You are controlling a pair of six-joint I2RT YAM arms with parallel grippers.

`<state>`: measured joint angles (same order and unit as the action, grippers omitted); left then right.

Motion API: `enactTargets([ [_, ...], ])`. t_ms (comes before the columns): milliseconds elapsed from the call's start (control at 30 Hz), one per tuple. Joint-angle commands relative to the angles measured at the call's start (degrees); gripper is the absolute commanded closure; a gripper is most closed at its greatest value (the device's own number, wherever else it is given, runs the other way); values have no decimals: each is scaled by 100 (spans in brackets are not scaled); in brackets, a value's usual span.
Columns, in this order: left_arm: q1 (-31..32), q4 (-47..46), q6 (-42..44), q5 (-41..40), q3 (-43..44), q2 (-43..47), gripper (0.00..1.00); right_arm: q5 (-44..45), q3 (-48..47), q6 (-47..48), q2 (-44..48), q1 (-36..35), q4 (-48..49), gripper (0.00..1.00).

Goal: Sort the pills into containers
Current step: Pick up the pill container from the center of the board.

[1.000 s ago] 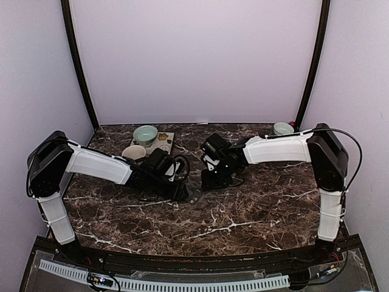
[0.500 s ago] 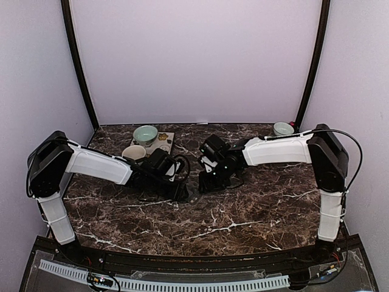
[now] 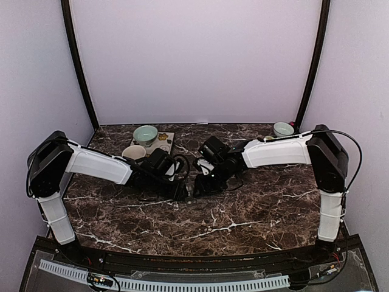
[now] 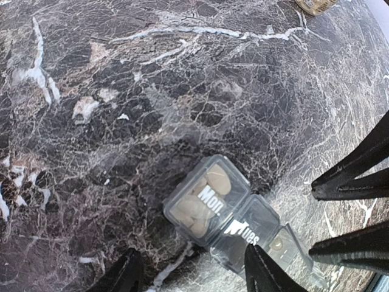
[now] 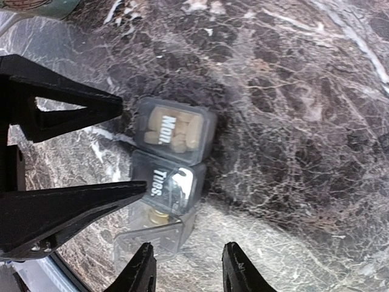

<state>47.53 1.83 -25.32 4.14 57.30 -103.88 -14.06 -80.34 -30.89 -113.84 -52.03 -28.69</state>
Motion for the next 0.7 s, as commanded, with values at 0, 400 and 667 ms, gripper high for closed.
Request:
enactTargets([
  [0, 20, 238, -43, -76, 78, -28, 40, -289, 83, 59, 3, -53, 199, 61],
  [400, 20, 297, -27, -59, 78, 16, 41, -728, 226, -133, -175, -62, 491, 61],
  [667, 20, 336, 20, -54, 54, 34, 41, -819, 208, -244, -345, -79, 643, 61],
])
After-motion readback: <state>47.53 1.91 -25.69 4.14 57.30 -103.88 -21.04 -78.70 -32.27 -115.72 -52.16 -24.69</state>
